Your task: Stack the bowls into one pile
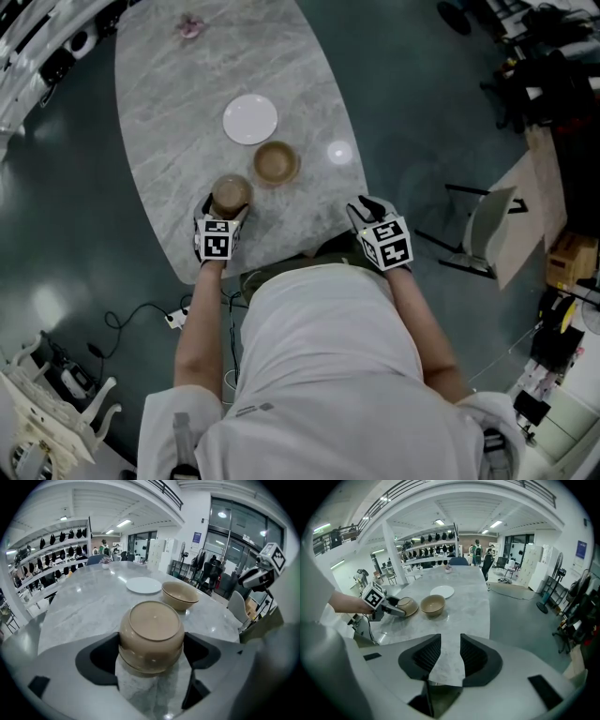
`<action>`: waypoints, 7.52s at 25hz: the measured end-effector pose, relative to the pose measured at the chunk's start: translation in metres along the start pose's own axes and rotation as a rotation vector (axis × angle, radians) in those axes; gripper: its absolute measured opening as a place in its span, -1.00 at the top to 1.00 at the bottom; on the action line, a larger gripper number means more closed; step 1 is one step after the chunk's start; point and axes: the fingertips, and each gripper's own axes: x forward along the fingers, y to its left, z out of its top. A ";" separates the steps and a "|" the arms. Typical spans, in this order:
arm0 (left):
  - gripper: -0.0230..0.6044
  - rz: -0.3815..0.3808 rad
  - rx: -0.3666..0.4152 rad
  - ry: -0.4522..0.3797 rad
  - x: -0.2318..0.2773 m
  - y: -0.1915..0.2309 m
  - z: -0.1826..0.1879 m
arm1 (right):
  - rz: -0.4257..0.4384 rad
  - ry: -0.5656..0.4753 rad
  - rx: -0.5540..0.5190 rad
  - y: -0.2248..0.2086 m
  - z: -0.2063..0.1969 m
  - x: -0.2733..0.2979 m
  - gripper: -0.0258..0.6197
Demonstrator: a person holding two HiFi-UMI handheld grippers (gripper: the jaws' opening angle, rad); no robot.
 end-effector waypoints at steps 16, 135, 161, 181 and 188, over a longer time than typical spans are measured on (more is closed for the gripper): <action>-0.44 -0.017 0.059 -0.041 -0.031 -0.023 0.059 | 0.058 -0.044 0.015 0.004 0.012 0.010 0.49; -0.21 -0.124 0.113 -0.224 -0.083 -0.084 0.045 | 0.758 -0.135 0.219 0.158 0.117 0.052 0.86; 0.05 0.137 -0.190 -0.259 -0.160 -0.059 0.010 | 0.465 -0.081 -0.170 0.118 0.119 0.122 0.85; 0.05 0.184 -0.278 -0.236 -0.168 -0.053 -0.016 | 0.442 -0.051 -0.243 0.130 0.116 0.146 0.44; 0.05 0.184 -0.272 -0.248 -0.170 -0.059 -0.012 | 0.414 -0.086 -0.245 0.129 0.121 0.138 0.77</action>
